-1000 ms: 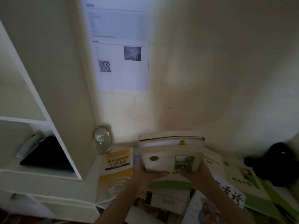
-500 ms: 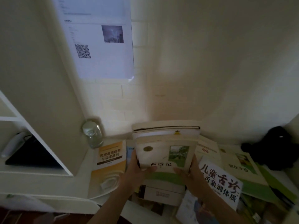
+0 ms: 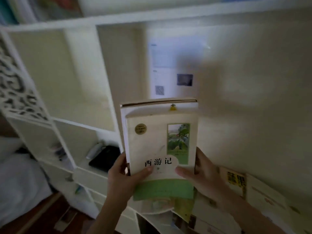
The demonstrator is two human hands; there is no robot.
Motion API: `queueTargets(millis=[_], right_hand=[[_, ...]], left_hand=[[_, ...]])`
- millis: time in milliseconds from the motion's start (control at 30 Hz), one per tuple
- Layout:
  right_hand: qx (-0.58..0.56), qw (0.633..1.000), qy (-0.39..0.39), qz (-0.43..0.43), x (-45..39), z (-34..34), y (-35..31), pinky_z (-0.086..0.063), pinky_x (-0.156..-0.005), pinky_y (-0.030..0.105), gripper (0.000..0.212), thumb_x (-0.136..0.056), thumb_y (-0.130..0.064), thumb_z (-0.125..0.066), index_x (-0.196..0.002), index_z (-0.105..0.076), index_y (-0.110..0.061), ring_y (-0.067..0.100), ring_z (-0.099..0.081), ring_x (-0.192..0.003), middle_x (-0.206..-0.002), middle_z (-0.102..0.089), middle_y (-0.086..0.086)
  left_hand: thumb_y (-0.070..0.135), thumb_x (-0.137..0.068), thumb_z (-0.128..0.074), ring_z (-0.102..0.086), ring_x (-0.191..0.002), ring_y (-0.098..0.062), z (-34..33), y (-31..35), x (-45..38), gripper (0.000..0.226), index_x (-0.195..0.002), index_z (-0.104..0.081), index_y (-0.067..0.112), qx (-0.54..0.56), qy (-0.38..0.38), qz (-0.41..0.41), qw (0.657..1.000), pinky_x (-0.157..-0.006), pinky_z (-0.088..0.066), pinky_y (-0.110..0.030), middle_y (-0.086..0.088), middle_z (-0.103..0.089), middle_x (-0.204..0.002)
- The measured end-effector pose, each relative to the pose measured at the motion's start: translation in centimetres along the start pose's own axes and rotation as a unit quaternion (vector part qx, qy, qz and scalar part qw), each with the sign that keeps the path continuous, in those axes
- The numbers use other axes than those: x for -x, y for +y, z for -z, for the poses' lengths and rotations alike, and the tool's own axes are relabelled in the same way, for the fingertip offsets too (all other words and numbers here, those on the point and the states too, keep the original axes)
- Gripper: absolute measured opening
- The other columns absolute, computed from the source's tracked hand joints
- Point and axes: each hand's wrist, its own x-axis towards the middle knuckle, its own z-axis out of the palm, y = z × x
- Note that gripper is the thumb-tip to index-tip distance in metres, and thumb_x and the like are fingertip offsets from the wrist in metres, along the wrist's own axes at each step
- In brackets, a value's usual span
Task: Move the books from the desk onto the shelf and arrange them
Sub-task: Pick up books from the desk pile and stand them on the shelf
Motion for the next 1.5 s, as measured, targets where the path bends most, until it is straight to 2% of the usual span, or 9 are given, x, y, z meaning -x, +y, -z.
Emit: queueTargets(millis=[300, 433, 567, 667, 833, 1067, 1267, 1400, 1500], right_hand=[[-0.034, 0.957, -0.151, 0.244, -4.8, -13.9, -19.2, -0.053, -0.078, 0.015, 0.052, -0.089, -0.019, -0.069, -0.130, -0.044, -0.036, -0.002, -0.066, -0.101, -0.112, -0.067, -0.025], [-0.027, 0.935, -0.154, 0.318, -7.0, -16.3, -26.6, -0.056, -0.084, 0.025, 0.055, -0.089, -0.021, -0.069, -0.138, -0.043, -0.030, -0.001, -0.066, -0.103, -0.114, -0.067, -0.022], [-0.015, 0.926, -0.134, 0.353, -10.9, -16.1, -33.0, -0.052, -0.082, 0.016, 0.051, -0.088, -0.018, -0.069, -0.132, -0.047, -0.030, -0.007, -0.064, -0.100, -0.110, -0.068, -0.020], [0.002, 0.929, -0.123, 0.349, -15.0, -14.3, -37.2, -0.052, -0.081, 0.013, 0.051, -0.089, -0.016, -0.069, -0.131, -0.046, -0.031, -0.007, -0.064, -0.097, -0.110, -0.066, -0.019], [0.038, 0.948, -0.092, 0.303, -23.0, -10.5, -41.4, -0.055, -0.094, 0.040, 0.051, -0.086, -0.020, -0.073, -0.132, -0.051, -0.028, 0.011, -0.067, -0.103, -0.114, -0.069, -0.010], [-0.003, 0.975, -0.099, 0.198, -33.0, -9.3, -40.8, -0.051, -0.088, 0.065, 0.050, -0.087, -0.014, -0.070, -0.130, -0.050, -0.031, 0.031, -0.067, -0.106, -0.120, -0.068, 0.003], [-0.033, 0.988, -0.085, 0.126, -39.5, -11.2, -38.8, -0.050, -0.091, 0.064, 0.051, -0.085, -0.012, -0.073, -0.129, -0.053, -0.026, 0.033, -0.066, -0.106, -0.122, -0.067, 0.007], [-0.057, 0.986, -0.113, 0.107, -41.6, -12.3, -38.9, -0.054, -0.090, 0.052, 0.046, -0.087, -0.008, -0.068, -0.129, -0.054, -0.017, 0.029, -0.066, -0.106, -0.122, -0.067, 0.010], [0.043, 0.983, -0.108, 0.140, -41.6, -13.2, -39.6, -0.057, -0.072, 0.034, 0.044, -0.089, -0.010, -0.068, -0.128, -0.053, -0.025, 0.017, -0.066, -0.098, -0.123, -0.066, 0.003]], left_hand=[[0.031, -0.059, -0.090, -0.073, -0.091, -0.021, 15.6, 18.5, 3.5, 0.060, -0.112, -0.066, 0.018, -0.062, 0.178, -0.184, 0.965, -0.073, -0.061, -0.035, -0.001, -0.076, -0.100], [0.031, -0.065, -0.084, -0.073, -0.091, -0.018, 17.9, 24.9, 2.9, 0.058, -0.117, -0.062, 0.017, -0.070, 0.193, -0.246, 0.947, -0.070, -0.060, -0.029, 0.000, -0.075, -0.103], [0.026, -0.066, -0.078, -0.073, -0.092, -0.022, 18.3, 30.2, -0.9, 0.056, -0.118, -0.060, 0.015, -0.045, 0.175, -0.280, 0.943, -0.071, -0.061, -0.035, -0.004, -0.074, -0.104], [0.034, -0.062, -0.087, -0.073, -0.093, -0.023, 17.1, 33.5, -5.6, 0.064, -0.117, -0.060, 0.016, -0.032, 0.160, -0.303, 0.939, -0.074, -0.061, -0.040, -0.004, -0.073, -0.106], [0.031, -0.054, -0.090, -0.073, -0.092, -0.025, 14.4, 37.1, -14.9, 0.073, -0.118, -0.058, 0.016, 0.020, 0.123, -0.288, 0.950, -0.079, -0.060, -0.046, -0.007, -0.072, -0.107], [0.034, -0.058, -0.091, -0.067, -0.084, -0.009, 12.6, 37.4, -26.2, 0.068, -0.114, -0.053, 0.027, -0.029, 0.125, -0.275, 0.953, -0.055, -0.054, -0.016, 0.004, -0.066, -0.104], [0.044, -0.059, -0.089, -0.061, -0.079, -0.011, 12.7, 35.0, -32.7, 0.054, -0.080, -0.039, 0.038, -0.093, 0.182, -0.273, 0.940, -0.057, -0.052, -0.021, 0.009, -0.058, -0.087], [0.061, -0.050, -0.084, -0.054, -0.102, -0.020, 12.8, 34.5, -35.5, 0.073, -0.106, -0.053, 0.025, -0.136, 0.256, -0.281, 0.915, -0.083, -0.056, -0.041, 0.003, -0.052, -0.106], [0.061, -0.052, -0.083, -0.040, -0.117, -0.020, 12.6, 34.3, -36.5, 0.089, -0.123, -0.053, 0.017, -0.152, 0.312, -0.284, 0.894, -0.101, -0.045, -0.046, 0.002, -0.046, -0.121]])
